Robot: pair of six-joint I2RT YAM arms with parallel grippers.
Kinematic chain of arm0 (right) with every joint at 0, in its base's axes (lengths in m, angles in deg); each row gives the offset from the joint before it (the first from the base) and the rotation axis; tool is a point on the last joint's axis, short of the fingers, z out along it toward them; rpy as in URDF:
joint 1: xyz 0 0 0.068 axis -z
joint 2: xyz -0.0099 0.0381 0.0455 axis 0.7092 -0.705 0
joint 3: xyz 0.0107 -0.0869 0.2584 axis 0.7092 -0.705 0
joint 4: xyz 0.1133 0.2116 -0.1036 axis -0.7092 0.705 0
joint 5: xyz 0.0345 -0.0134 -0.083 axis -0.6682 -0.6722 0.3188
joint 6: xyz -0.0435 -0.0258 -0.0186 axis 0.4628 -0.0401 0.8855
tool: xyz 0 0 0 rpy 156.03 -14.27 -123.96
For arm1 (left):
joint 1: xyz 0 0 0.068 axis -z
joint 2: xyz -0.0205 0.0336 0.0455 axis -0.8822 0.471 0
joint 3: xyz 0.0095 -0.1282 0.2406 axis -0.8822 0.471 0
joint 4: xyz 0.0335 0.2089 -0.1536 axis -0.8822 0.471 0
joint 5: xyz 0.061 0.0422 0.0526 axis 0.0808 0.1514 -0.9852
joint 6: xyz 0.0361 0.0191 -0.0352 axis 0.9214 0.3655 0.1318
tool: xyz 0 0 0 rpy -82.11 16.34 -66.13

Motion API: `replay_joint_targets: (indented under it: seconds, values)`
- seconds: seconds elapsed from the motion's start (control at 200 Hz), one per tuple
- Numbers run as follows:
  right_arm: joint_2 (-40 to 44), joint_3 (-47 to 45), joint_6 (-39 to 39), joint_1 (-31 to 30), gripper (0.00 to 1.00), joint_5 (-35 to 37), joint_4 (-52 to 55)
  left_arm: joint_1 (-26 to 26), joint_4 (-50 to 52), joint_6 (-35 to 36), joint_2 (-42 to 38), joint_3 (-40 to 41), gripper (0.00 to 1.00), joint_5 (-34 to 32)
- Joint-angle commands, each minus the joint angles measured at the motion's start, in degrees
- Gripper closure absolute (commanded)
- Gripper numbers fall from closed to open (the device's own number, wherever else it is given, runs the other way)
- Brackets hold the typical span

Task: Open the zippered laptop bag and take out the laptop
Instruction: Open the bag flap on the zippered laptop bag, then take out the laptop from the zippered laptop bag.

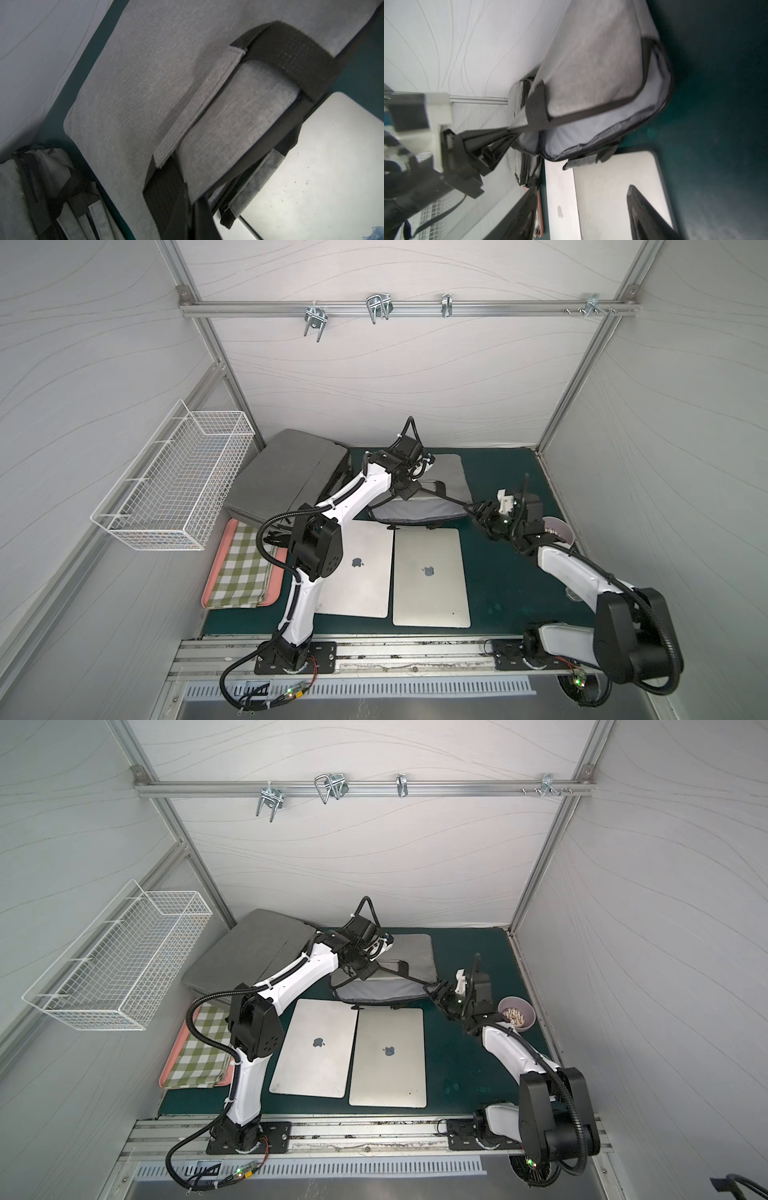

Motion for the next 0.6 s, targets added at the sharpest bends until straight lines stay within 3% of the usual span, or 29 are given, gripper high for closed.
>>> replay_joint_targets:
  seconds: [0.0,0.18,0.445,0.595]
  values:
    - [-1.1,-3.3,-12.6,-5.3,0.35,12.8,-10.5,-0.1,1.0,-5.3,-0.7,-3.6,1.00,3.0]
    - [-11.6,-0.3,-19.2,-13.7,0.37,21.5,-18.5,-0.1,0.8,-7.6,-1.8,-4.3,1.00,5.8]
    - [-31.7,6.9,-23.1,-18.0,0.41,21.1,-37.3,0.0,2.0,-8.5,-2.1,-5.6,1.00,8.7]
    - [-39.7,11.2,-24.2,-18.3,0.44,20.4,-42.5,0.1,3.0,-7.9,-1.8,-6.2,1.00,10.2]
